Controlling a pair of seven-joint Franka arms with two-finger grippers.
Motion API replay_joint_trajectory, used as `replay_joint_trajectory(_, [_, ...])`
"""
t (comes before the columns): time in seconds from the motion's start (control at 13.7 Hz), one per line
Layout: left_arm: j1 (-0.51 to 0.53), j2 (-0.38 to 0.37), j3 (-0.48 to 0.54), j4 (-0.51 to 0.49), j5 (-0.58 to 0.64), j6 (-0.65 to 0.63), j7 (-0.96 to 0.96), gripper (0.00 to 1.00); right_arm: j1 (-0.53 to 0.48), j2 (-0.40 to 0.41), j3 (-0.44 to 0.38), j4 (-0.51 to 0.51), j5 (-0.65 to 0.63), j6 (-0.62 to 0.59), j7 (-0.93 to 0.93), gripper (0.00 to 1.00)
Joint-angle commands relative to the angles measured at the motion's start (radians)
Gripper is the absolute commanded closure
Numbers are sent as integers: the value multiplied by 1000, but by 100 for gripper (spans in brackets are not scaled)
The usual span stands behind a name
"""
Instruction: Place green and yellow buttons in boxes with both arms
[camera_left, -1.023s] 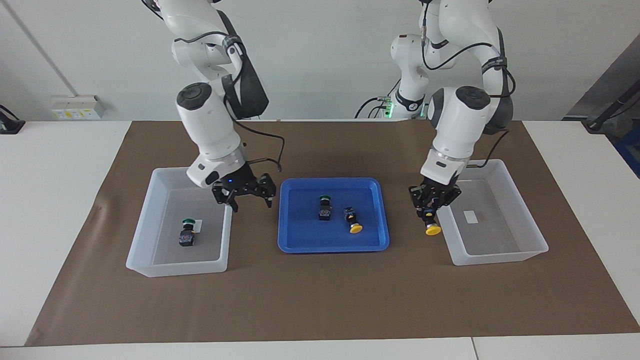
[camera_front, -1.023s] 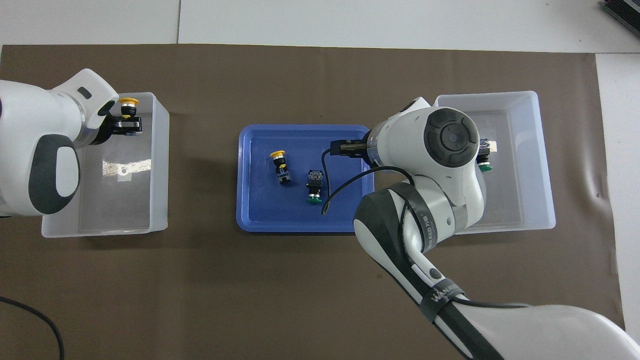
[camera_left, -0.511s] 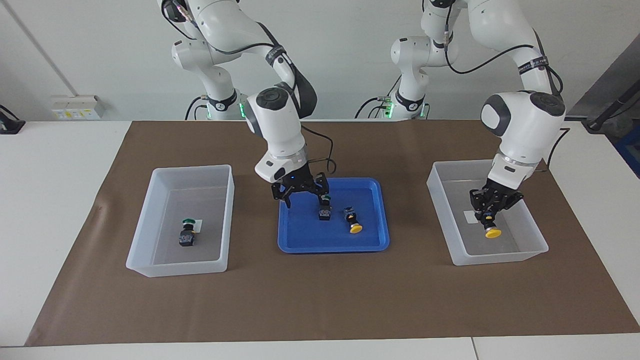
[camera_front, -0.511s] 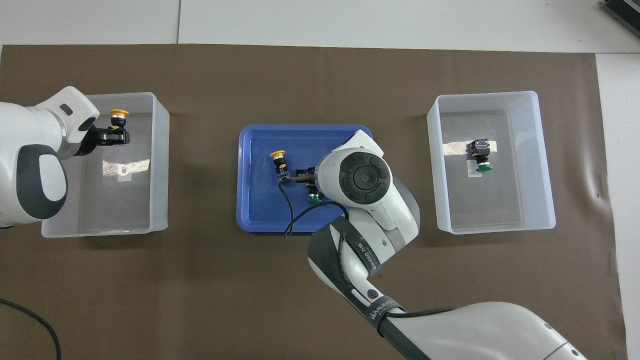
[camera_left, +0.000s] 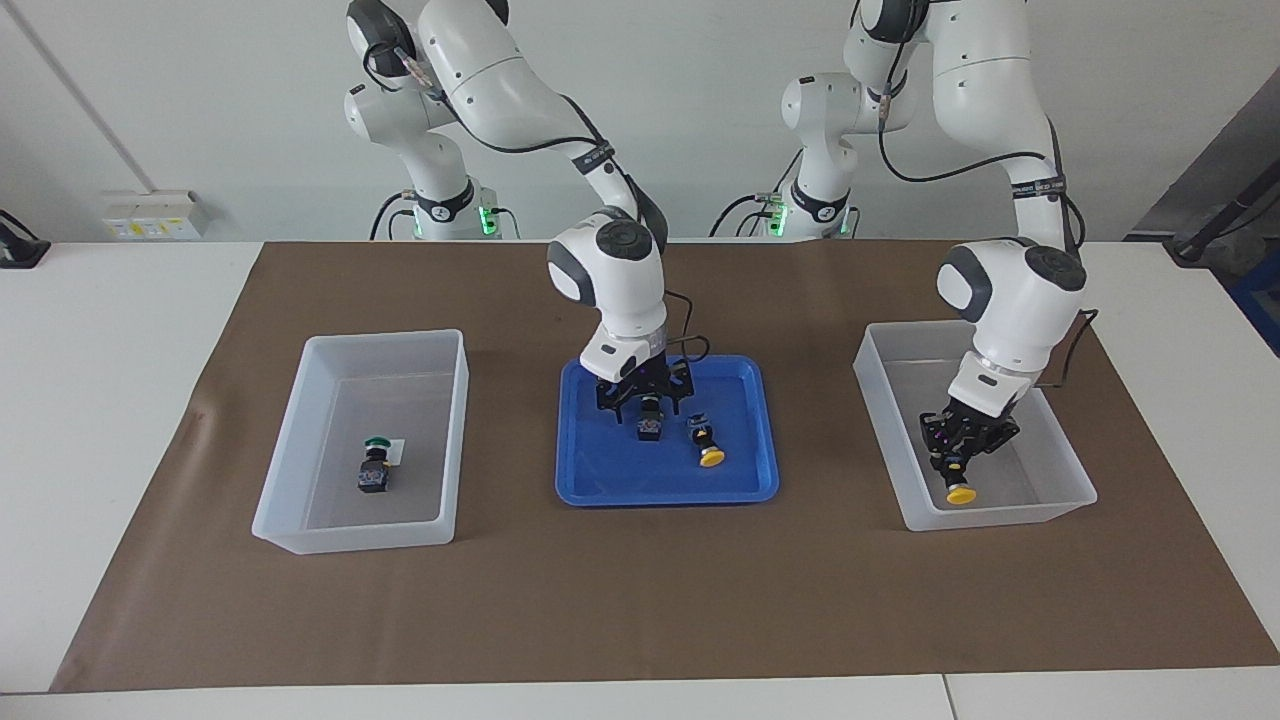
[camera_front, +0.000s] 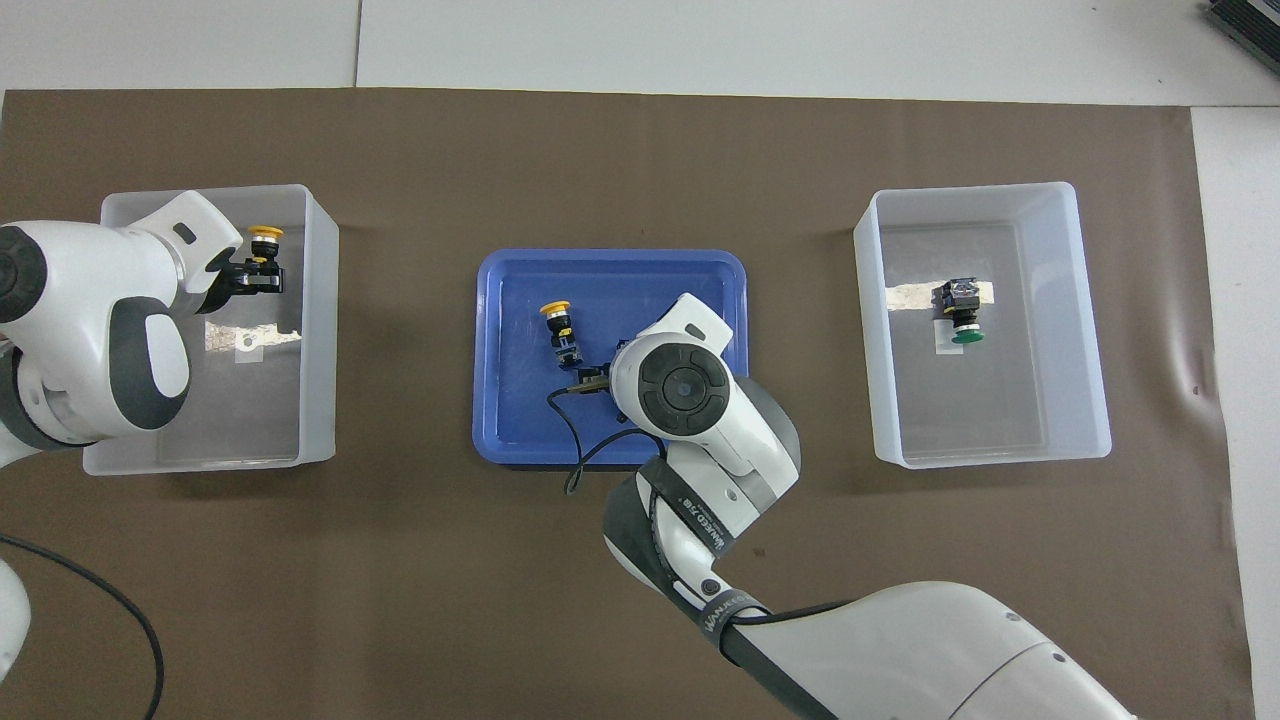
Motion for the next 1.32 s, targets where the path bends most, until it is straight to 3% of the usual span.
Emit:
replay_joint_trajectory(0.0, [-1,10,1,4,-17,26,27,45,-8,-10,1,-22,-29,28,29,100])
replay_joint_trajectory(0.07, [-1,10,1,7,-15,23,28,0,-14,-10,1,-13,-29,26,31,100])
replay_joint_trajectory(0.37, [10,-19,3,39,-11,-43,48,0,-33,-16,0,34,-10,-3,34,100])
replay_joint_trajectory(0.66, [-6,-92,0,142,-12,-262,34,0,-154,-184,1,41,-6,-180,2,100])
replay_joint_trajectory(0.8, [-33,-120,-9,188,-11,-354,-22,0,-229,-235,1,41,-5,-249,-111,100])
replay_joint_trajectory(1.24, [-306,-102,-8,148,-6,-234,-359,0,-482,-283,1,10,12,-317,-530,100])
